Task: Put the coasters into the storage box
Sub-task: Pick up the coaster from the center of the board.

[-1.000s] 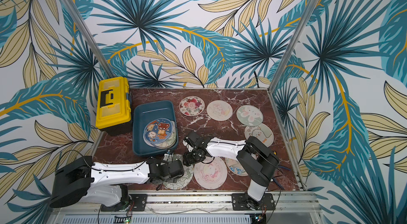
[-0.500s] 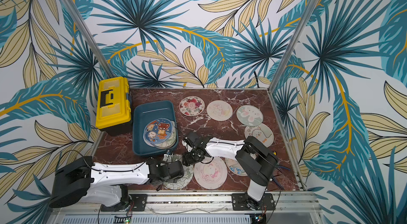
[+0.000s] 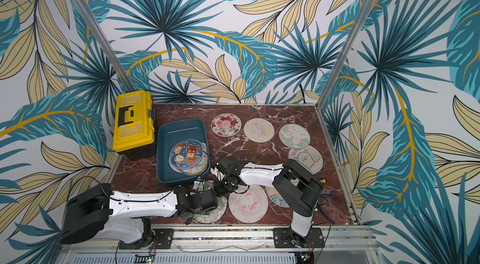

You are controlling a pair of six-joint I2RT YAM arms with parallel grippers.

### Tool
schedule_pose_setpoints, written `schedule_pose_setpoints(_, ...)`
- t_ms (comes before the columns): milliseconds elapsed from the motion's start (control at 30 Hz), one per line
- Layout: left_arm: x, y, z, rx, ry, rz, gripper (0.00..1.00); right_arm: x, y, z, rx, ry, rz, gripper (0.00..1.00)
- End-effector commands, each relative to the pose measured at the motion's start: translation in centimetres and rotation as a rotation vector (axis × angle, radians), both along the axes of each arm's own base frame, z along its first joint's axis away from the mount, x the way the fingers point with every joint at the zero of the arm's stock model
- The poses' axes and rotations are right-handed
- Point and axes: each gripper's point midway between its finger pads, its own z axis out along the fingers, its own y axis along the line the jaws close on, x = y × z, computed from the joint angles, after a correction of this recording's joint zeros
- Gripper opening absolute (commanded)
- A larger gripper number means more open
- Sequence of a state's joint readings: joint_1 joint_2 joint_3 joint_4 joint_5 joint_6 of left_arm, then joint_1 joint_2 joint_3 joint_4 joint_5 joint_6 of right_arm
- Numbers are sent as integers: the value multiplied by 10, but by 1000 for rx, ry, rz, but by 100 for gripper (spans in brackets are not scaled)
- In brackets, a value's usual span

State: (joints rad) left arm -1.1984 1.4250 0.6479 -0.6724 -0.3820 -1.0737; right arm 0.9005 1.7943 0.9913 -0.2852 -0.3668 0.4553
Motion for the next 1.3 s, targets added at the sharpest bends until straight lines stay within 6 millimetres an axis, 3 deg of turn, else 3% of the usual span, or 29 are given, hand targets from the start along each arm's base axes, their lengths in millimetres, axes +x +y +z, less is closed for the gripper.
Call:
schedule_pose_setpoints(0,-9,12,-25,70,63,-16,90,-9,3,-7,-7,23,23,15)
schedule_pose_setpoints(167,-6,8,-19,55,46,-31,90,-6,-2,1,-4,-15,14,0)
schedule_pose_setpoints(467,5,2,17,19,-45,-59,90,5,-17,27,-65,-120,23,0)
schedule_pose_setpoints(633,17,-9,49,-34,-125,-96,90,16,-27,47,-117,-203,24,0)
schedule_pose_setpoints(967,46,-41,133,-137,-324,-172,90,50,-48,99,-223,-403,-37,0)
schedule_pose_setpoints(1267,73,-37,192,-186,-507,-122,94,73,-43,144,-219,-515,-53,0)
